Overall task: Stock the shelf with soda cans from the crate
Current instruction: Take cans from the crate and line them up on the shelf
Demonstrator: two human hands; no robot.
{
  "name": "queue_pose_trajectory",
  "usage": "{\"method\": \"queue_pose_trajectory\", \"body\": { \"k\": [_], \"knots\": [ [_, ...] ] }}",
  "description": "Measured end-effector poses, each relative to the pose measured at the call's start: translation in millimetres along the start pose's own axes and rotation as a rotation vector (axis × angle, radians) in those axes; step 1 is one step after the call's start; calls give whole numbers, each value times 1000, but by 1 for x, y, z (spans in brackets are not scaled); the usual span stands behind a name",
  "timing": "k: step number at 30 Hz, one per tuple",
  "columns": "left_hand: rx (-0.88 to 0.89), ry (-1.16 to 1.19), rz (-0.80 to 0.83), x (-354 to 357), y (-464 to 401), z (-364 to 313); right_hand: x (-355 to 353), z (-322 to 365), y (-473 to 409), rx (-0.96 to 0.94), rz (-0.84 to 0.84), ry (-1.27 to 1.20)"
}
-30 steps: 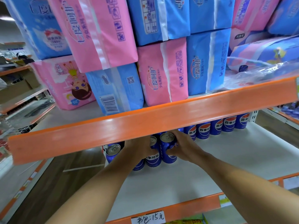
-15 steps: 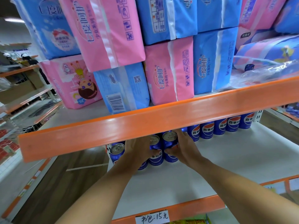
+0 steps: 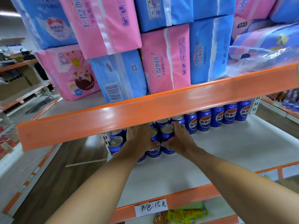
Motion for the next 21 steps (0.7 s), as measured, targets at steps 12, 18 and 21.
{"method": "queue_pose_trajectory", "body": {
  "k": [12,18,21],
  "knots": [
    [129,23,-143,-2,13,-3,-8,-12,34,18,-71,85],
    [325,159,-222,-8,23,-27,-24,-14,72,81,-81,263],
    [442,275,-172,-12,36,-54,-42,-22,101,170,-116,275]
  ]
}}
Point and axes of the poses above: each hand's wrist, its own y-axis away from the middle knuckle, its own x-axis out of the palm, z = x × y, the point moved 1 cm from there along -y, towards the middle knuckle, and after that the axes turned 4 degrees about -x, right-handed, at the moved point
